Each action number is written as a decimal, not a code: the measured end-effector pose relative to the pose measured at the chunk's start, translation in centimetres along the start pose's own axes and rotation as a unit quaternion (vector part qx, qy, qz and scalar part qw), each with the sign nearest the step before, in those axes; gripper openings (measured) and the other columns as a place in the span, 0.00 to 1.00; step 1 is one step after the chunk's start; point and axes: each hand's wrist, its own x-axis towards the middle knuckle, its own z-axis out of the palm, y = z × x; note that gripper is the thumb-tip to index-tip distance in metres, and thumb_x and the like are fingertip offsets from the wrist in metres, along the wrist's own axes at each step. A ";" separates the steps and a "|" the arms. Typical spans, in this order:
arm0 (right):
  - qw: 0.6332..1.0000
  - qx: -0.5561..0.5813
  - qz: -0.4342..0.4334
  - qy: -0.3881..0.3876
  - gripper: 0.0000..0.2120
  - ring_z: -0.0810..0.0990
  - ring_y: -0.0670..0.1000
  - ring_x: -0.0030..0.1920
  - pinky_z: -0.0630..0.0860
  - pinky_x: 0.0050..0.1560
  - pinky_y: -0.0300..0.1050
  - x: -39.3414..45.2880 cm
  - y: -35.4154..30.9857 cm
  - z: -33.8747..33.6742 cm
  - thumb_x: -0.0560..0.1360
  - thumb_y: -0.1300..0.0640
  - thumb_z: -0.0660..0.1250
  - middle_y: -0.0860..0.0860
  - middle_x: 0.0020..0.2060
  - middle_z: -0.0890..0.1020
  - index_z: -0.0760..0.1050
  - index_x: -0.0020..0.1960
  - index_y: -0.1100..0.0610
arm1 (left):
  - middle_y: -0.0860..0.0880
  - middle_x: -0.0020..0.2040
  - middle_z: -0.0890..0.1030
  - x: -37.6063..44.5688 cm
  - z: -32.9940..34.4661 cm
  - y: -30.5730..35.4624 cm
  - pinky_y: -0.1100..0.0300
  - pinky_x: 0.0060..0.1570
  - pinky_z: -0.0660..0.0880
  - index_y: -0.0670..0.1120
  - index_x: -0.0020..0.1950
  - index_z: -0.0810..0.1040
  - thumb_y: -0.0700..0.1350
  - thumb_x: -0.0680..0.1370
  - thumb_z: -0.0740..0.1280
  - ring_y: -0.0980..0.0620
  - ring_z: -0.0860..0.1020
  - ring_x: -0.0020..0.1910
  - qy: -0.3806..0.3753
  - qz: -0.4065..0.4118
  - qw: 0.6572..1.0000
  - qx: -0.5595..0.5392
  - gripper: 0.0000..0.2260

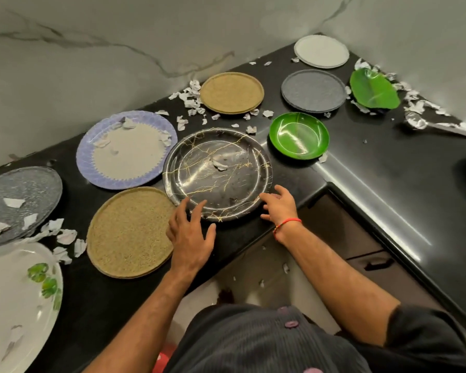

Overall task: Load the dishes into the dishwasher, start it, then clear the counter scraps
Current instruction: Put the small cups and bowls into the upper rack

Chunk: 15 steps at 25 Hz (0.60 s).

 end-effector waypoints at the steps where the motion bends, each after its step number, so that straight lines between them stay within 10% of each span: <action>1: 1.000 -0.008 -0.021 0.018 0.30 0.78 0.53 0.54 0.80 0.54 0.53 0.2 -0.3 -0.8 0.77 0.58 0.69 0.51 0.56 0.76 0.62 0.76 0.54 | 0.48 0.78 0.58 0.3 0.1 0.6 0.39 0.74 0.59 0.55 0.75 0.69 0.51 0.77 0.72 0.44 0.54 0.78 -0.002 0.017 1.000 0.004 0.27; 15: 0.974 0.160 -0.073 0.140 0.22 0.80 0.54 0.47 0.81 0.43 0.49 6.5 -6.8 -15.3 0.79 0.61 0.64 0.52 0.51 0.77 0.66 0.71 0.51 | 0.48 0.80 0.54 9.1 6.8 15.7 0.37 0.74 0.57 0.59 0.76 0.65 0.55 0.79 0.67 0.44 0.54 0.77 -0.156 0.253 0.952 0.069 0.27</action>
